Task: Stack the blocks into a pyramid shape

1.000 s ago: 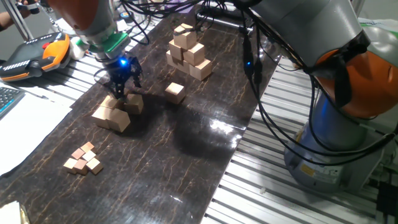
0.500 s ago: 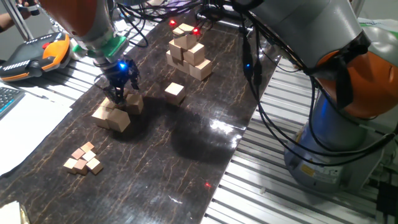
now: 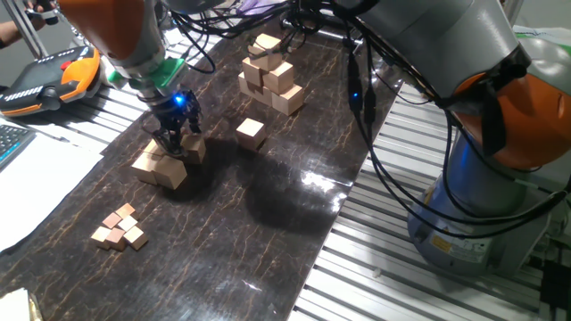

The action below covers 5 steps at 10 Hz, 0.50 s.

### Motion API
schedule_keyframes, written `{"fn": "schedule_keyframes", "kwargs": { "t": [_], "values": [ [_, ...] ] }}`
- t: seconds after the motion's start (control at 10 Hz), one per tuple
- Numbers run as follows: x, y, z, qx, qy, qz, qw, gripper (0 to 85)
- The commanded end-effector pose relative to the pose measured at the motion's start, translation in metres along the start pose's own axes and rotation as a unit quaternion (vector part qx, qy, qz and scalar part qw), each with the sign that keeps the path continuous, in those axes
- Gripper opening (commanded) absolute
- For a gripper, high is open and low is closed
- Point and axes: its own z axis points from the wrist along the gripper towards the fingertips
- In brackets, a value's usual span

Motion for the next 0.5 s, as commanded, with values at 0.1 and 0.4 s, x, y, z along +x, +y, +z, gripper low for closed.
{"fn": "schedule_keyframes", "kwargs": {
  "t": [0.1,0.4],
  "values": [
    [-0.0001,0.0001,0.0001,-0.003,0.003,-0.005,1.000,64.0],
    [0.0005,-0.0013,-0.0001,-0.005,0.005,-0.013,1.000,55.0]
  ]
}}
